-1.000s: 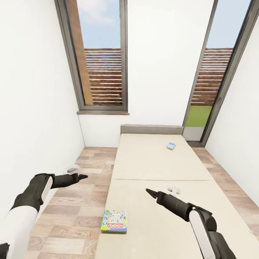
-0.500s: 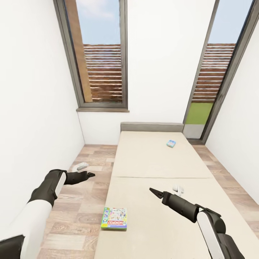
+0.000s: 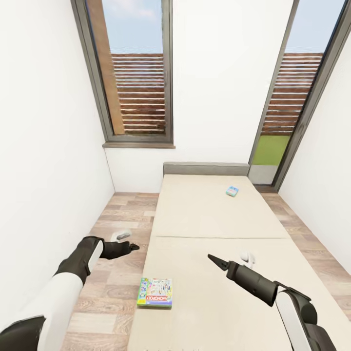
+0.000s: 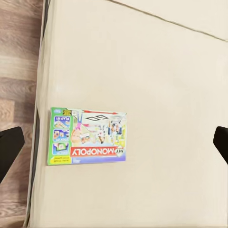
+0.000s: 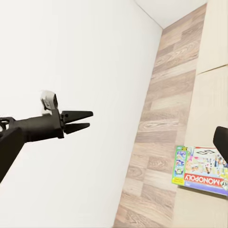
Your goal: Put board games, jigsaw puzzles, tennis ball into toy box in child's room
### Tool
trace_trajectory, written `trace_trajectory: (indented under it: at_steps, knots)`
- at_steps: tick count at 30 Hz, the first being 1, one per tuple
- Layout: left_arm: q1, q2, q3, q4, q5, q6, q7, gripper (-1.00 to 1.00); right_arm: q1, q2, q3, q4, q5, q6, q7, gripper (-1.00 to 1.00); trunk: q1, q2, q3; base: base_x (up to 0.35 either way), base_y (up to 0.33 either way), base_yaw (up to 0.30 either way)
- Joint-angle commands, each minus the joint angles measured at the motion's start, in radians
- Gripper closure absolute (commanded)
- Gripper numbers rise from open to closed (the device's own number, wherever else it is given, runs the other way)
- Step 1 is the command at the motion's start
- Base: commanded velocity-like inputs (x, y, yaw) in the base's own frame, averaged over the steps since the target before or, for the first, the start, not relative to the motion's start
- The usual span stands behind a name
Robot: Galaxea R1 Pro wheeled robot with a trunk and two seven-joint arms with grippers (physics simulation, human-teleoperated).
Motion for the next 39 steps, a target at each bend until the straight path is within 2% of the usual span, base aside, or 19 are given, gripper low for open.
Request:
trace_trajectory:
  at_steps: [1, 15, 21, 27, 39]
  knots:
    - [-0.001, -0.001, 0.001, 0.005, -0.001, 0.0, -0.002, -1.0, 0.003, 0.0, -0.003, -0.002, -0.002, 0.007, 0.006, -1.0, 0.001, -0.002, -0.004, 0.0, 0.0, 0.0]
    - [-0.002, -0.003, -0.012, 0.028, -0.001, -0.025, 0.003, -1.0, 0.021, 0.0, -0.007, -0.025, -0.002, 0.008, 0.027, -1.0, 0.001, -0.002, -0.026, 0.0, 0.0, 0.0]
    - [-0.022, -0.005, -0.013, 0.027, 0.002, -0.02, 0.003, -1.0, 0.021, 0.0, -0.007, -0.024, 0.0, 0.007, 0.029, -1.0, 0.001, -0.002, -0.036, 0.0, 0.0, 0.0]
    - [-0.045, -0.019, -0.014, 0.026, 0.001, -0.014, 0.002, -1.0, 0.022, 0.001, -0.007, -0.024, 0.0, 0.003, 0.03, -1.0, 0.001, -0.002, -0.045, 0.0, 0.0, 0.0]
    - [-0.054, -0.027, -0.015, 0.037, 0.0, -0.013, 0.003, -1.0, 0.023, 0.001, -0.008, -0.032, -0.002, 0.004, 0.041, -1.0, 0.001, -0.002, -0.064, 0.0, 0.0, 0.0]
